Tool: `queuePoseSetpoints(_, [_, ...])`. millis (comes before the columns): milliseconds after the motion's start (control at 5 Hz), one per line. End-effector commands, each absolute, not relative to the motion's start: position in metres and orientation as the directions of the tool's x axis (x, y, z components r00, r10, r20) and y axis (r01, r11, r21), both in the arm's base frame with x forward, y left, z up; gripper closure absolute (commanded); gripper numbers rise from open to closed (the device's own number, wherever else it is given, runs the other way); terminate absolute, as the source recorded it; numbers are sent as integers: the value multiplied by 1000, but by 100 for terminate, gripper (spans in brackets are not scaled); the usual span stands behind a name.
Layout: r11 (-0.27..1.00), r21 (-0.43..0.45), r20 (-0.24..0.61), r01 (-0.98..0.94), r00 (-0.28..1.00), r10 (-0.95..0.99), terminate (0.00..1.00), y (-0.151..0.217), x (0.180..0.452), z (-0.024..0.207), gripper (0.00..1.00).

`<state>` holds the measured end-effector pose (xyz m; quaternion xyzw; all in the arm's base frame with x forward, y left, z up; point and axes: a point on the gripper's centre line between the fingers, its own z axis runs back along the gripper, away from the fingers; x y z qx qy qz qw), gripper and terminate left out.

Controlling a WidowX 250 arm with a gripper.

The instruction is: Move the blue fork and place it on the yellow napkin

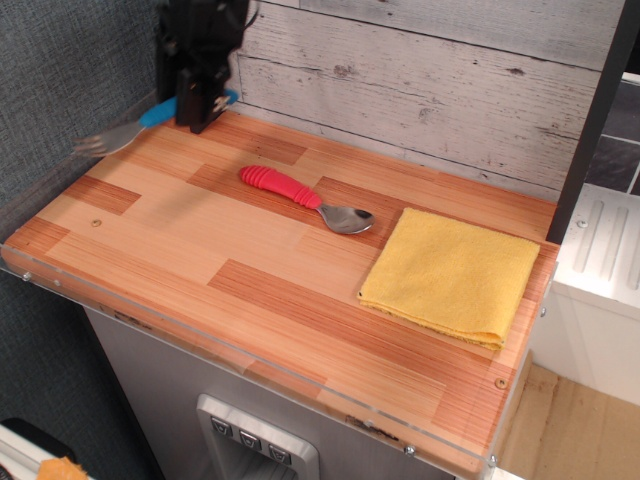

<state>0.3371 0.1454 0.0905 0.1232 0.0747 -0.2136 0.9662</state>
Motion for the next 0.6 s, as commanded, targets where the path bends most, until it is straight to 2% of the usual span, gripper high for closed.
queuePoseSetpoints(0, [922, 195, -69, 336, 942, -329, 0, 99, 322, 135, 100])
queuePoseSetpoints(400, [971, 143, 61, 193, 977, -203, 0, 37, 308, 130, 100])
